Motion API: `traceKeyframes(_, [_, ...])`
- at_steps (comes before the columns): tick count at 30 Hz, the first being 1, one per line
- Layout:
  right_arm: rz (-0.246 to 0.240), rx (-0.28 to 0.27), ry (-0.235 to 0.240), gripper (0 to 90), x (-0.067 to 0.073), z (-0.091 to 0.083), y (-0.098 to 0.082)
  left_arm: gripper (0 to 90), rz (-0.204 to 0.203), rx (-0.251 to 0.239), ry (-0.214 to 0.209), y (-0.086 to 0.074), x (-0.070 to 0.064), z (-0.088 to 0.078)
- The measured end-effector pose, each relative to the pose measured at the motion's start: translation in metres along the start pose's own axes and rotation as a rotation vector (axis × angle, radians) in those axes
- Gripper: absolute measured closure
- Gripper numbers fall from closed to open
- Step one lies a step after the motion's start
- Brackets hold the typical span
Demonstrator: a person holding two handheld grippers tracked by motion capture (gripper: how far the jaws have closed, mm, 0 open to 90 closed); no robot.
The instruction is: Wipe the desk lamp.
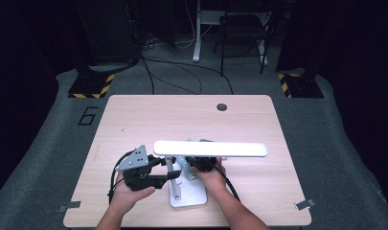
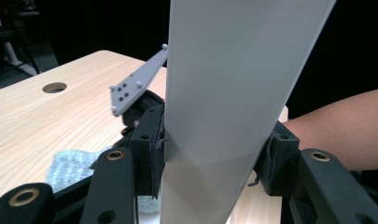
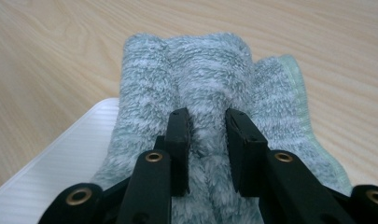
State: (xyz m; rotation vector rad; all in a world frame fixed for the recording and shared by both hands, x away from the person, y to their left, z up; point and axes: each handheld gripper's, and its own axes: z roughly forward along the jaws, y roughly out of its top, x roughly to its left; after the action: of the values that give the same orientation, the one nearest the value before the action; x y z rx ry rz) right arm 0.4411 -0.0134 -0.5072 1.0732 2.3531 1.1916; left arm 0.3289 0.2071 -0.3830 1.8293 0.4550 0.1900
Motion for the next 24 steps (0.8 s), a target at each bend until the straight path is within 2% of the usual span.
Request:
traceKeyframes(4, [-0.033,0.003,-0.007,71.3,-0.002,0.006,0.009,51.2,0.003,0.001,-0.001,0.0,0.0,0.0])
traceKeyframes(5, [-0.019,0.002,-0.006,71.3,-0.001,0.008,0.011,51.2,0.004,0.001,-0.001,0.0,0.0,0.0])
traceKeyframes(9, [-0.036,0.008,-0.013,71.2,-0.001,0.015,0.021,51.3,0.008,0.0,-0.001,0.0,0.0,0.0])
traceKeyframes(10, [-0.049,-0.008,-0.016,71.1,-0.003,0.017,0.023,51.3,0.008,0.0,-0.001,0.0,0.0,0.0])
traceKeyframes(11, [-0.041,-0.002,-0.021,70.4,-0.002,0.018,0.025,51.4,0.01,-0.001,0.002,0.0,0.0,0.0])
traceKeyframes(13, [-0.059,0.001,-0.011,62.0,-0.003,0.023,0.027,51.3,0.012,-0.002,0.003,0.0,0.0,0.0])
traceKeyframes(14, [-0.037,0.031,-0.013,56.9,-0.001,0.026,0.027,51.2,0.003,-0.003,0.004,-0.001,0.0,-0.001])
traceKeyframes(16, [-0.051,0.068,-0.031,54.1,0.002,0.03,0.026,50.9,0.001,-0.004,-0.003,-0.001,0.001,-0.001])
traceKeyframes(17, [-0.027,0.064,-0.047,52.5,0.004,0.03,0.025,50.8,0.001,-0.006,-0.005,-0.001,0.001,-0.001])
traceKeyframes(18, [-0.035,0.039,-0.056,52.4,0.004,0.031,0.025,50.7,0.002,-0.004,-0.005,-0.001,0.001,-0.001])
traceKeyframes(19, [-0.051,0.044,-0.046,55.6,0.002,0.031,0.025,50.6,0.0,-0.004,-0.008,-0.001,0.001,-0.001])
traceKeyframes(22, [-0.045,0.07,-0.023,63.8,0.002,0.034,0.024,50.3,0.003,-0.003,-0.006,-0.001,0.002,0.001])
traceKeyframes(24, [-0.035,0.055,-0.015,66.9,0.002,0.036,0.024,50.7,0.008,0.002,-0.001,-0.001,0.001,0.001])
